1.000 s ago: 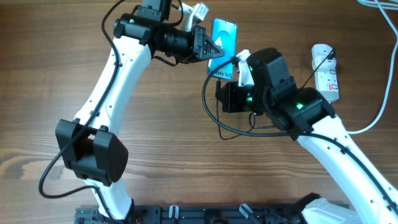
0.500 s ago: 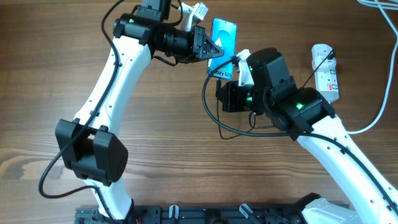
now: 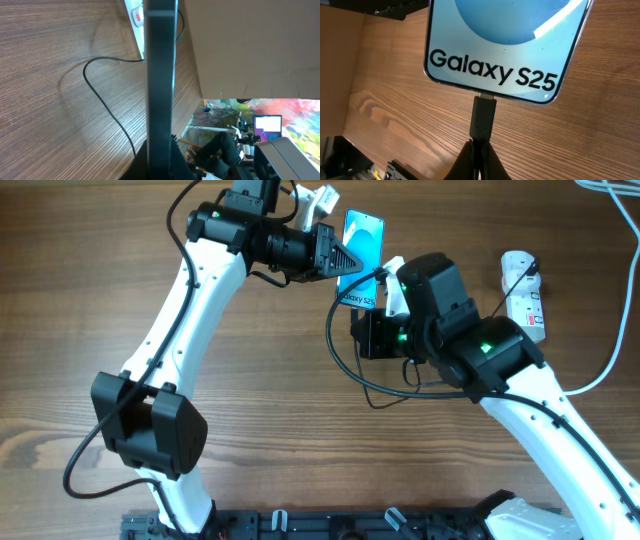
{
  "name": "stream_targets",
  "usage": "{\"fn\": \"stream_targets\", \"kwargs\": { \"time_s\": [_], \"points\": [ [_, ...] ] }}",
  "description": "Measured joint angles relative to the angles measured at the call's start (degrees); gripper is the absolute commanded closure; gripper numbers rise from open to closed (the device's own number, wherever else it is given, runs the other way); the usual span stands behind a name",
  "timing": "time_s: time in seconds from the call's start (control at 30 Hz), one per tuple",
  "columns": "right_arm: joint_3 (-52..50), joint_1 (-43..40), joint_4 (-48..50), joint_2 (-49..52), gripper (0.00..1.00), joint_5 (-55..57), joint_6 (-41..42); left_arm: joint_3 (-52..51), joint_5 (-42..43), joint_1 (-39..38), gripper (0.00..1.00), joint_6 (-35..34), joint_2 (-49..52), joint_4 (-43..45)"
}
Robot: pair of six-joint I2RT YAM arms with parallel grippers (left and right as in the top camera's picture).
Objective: Plug charger to phone and switch on socket
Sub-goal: 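Push the plug up into the phone's port with the right gripper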
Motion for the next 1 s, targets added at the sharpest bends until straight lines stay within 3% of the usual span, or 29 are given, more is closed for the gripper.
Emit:
{"fn": "stream_targets", "kwargs": {
  "time_s": [1.0],
  "points": [
    [0.0, 1.05, 1.53, 0.0, 0.95, -0.35, 0.63, 0.39, -0.17, 1.2, 0.96, -4.76, 0.0, -4.66]
  ]
}}
